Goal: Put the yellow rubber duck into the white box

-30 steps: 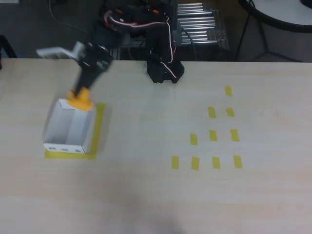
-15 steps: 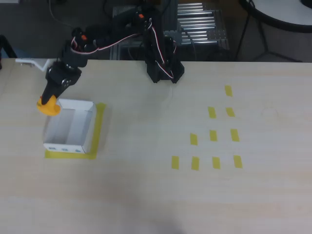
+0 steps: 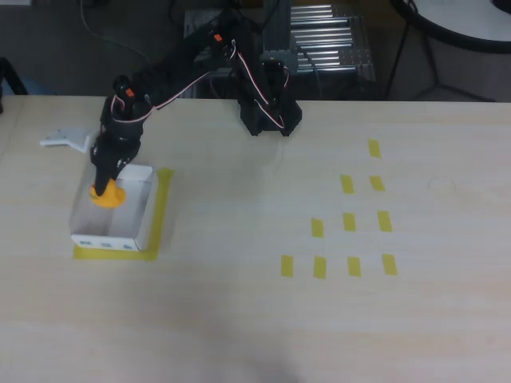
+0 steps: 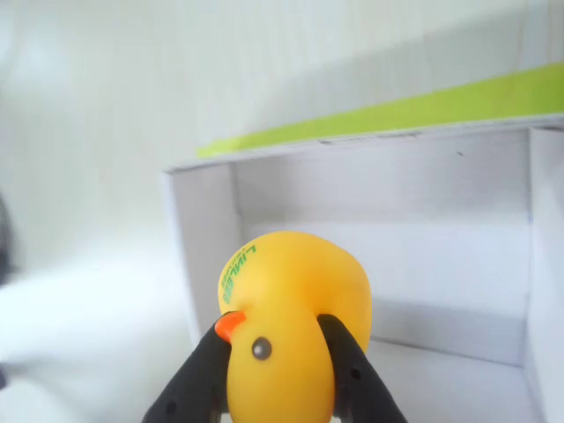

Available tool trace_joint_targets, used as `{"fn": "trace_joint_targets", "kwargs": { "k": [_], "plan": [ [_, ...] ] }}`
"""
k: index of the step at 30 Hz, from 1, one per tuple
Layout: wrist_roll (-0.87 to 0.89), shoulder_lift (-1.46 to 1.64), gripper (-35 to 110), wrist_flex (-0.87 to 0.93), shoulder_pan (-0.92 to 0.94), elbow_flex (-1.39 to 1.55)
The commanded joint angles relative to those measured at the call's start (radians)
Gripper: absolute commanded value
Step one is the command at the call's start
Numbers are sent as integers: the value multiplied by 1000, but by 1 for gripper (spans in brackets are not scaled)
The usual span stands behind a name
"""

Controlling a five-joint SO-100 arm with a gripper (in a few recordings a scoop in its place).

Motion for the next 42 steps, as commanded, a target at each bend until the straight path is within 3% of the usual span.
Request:
{"fn": "trace_joint_targets", "kwargs": {
  "k": [1,8,20,23,27,31,34,37,42],
  "plan": [
    [-35,31,0,5,6,18],
    [-51,31,19,-15,6,64],
    [-69,54,26,-89,-9,114],
    [-6,166,25,-55,-38,106],
    [126,367,19,126,-112,-41],
    [344,627,0,146,-227,-112],
    [482,871,0,-21,-354,75],
    [491,1127,0,-146,-545,391],
    [594,1591,0,-176,-822,1052]
  ]
}}
